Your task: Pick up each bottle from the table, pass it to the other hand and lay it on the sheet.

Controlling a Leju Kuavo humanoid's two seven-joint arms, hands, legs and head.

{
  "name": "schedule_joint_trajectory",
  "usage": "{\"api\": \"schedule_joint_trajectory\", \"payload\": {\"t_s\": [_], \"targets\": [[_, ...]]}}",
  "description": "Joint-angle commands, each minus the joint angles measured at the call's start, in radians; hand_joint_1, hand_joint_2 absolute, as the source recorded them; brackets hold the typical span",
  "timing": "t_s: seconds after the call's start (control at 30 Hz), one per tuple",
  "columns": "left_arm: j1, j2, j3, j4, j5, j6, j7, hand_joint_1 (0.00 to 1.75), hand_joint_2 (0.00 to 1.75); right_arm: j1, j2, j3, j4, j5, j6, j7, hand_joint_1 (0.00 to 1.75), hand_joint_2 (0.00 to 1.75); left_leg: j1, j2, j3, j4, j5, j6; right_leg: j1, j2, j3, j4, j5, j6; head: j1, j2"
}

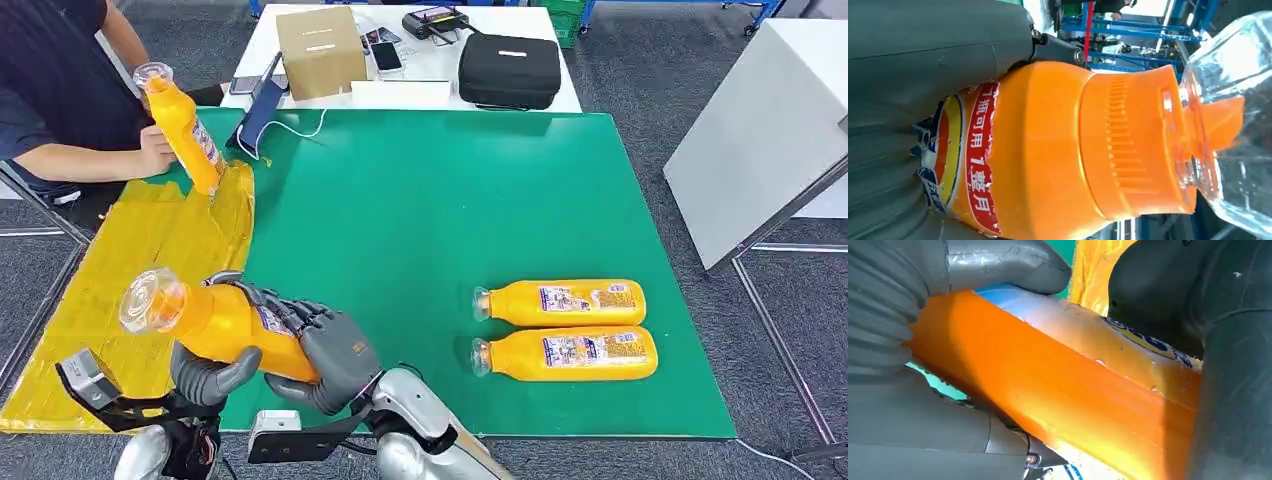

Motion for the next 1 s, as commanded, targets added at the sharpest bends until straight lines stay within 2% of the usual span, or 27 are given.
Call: {"api": "schedule_joint_trajectory", "payload": {"t_s": [0.03,0.17,0.37,0.4,0.47,0.53,0.67,0.77,0.8,0.83,0.87,0.97,1.0], "targets": [[-0.050,-0.001,0.050,-0.010,-0.248,0.150,-0.078,1.75,1.75,0.074,-0.098,-0.065,-0.129,0.064,-0.033,0.062,0.00,1.75,0.002,-0.004,0.004,0.000,-0.001,-0.001,0.002,-0.003,0.007,-0.002,-0.002,-0.001,0.000,0.000],[-0.069,0.008,0.165,0.004,-0.494,0.329,-0.119,1.75,1.75,0.154,-0.213,-0.171,-0.358,0.068,-0.017,0.060,0.00,1.75,0.002,-0.005,0.003,0.000,-0.001,-0.001,0.002,-0.004,0.006,-0.002,-0.002,-0.001,0.000,0.000],[-0.066,-0.002,0.174,0.008,-0.502,0.317,-0.129,1.75,1.75,0.165,-0.204,-0.186,-0.364,0.072,0.001,0.052,0.00,1.75,0.000,-0.001,0.001,0.000,-0.001,-0.001,0.000,0.000,0.002,-0.001,0.000,-0.001,-0.001,0.000],[-0.064,0.000,0.182,0.011,-0.606,0.415,-0.121,1.75,1.75,0.177,-0.225,-0.198,-0.386,0.084,-0.024,0.055,0.00,1.75,0.001,-0.002,0.003,0.001,-0.002,-0.002,0.001,0.000,0.005,-0.001,-0.002,-0.002,0.000,0.000],[-0.061,0.014,0.208,0.031,-0.685,0.486,-0.110,1.75,1.75,0.223,-0.283,-0.243,-0.472,0.087,-0.038,0.059,0.00,1.75,0.001,-0.003,0.001,0.000,0.000,-0.001,0.001,-0.002,0.003,-0.001,-0.001,0.000,0.000,0.000],[-0.048,0.015,0.248,0.044,-0.778,0.588,-0.127,1.75,1.75,0.303,-0.358,-0.325,-0.570,0.085,-0.048,0.045,0.00,1.75,0.001,-0.004,0.003,-0.001,-0.001,-0.001,0.001,-0.003,0.006,-0.002,-0.002,-0.001,0.000,0.000],[-0.008,0.028,0.248,0.074,-1.028,0.806,-0.127,1.75,1.75,0.454,-0.480,-0.511,-0.703,0.044,-0.045,0.000,0.00,1.75,0.000,-0.006,0.003,-0.001,-0.001,0.000,0.000,-0.005,0.007,-0.003,-0.002,0.000,0.000,0.000],[-0.004,0.056,0.228,0.165,-1.267,0.961,-0.037,1.75,1.75,0.558,-0.538,-0.650,-0.773,-0.046,-0.005,-0.041,0.00,1.75,-0.001,-0.008,0.005,-0.001,-0.003,0.000,-0.001,-0.006,0.009,-0.004,-0.003,0.000,0.000,0.000],[-0.009,0.073,0.216,0.205,-1.341,0.973,0.005,1.75,1.75,0.584,-0.549,-0.681,-0.792,-0.072,0.009,-0.056,0.00,1.75,-0.003,-0.008,0.001,-0.002,-0.002,0.002,-0.003,-0.006,0.005,-0.003,-0.004,0.003,0.000,0.000],[-0.026,0.097,0.194,0.270,-1.413,0.966,0.052,1.75,1.75,0.612,-0.564,-0.721,-0.817,-0.101,0.019,-0.075,0.00,1.75,-0.002,-0.009,0.004,-0.001,-0.004,0.001,-0.002,-0.007,0.010,-0.003,-0.006,0.002,0.000,0.000],[-0.040,0.112,0.185,0.318,-1.457,0.975,0.079,1.75,1.75,0.623,-0.569,-0.742,-0.830,-0.109,0.029,-0.084,0.00,1.75,-0.004,-0.008,0.003,-0.001,-0.003,0.001,-0.004,-0.006,0.007,-0.003,-0.005,0.002,0.000,0.000],[-0.086,0.179,0.124,0.508,-1.645,0.952,0.183,1.75,1.75,0.605,-0.580,-0.784,-0.827,-0.121,0.071,-0.105,0.00,1.75,-0.003,-0.009,0.007,-0.001,-0.005,0.000,-0.003,-0.006,0.012,-0.004,-0.006,0.001,0.000,0.000],[-0.106,0.195,0.109,0.560,-1.647,0.911,0.195,1.75,1.75,0.595,-0.582,-0.788,-0.819,-0.117,0.082,-0.104,0.00,1.75,-0.005,-0.006,0.003,-0.002,-0.003,0.002,-0.005,-0.003,0.005,-0.003,-0.003,0.002,0.000,0.000]]}}
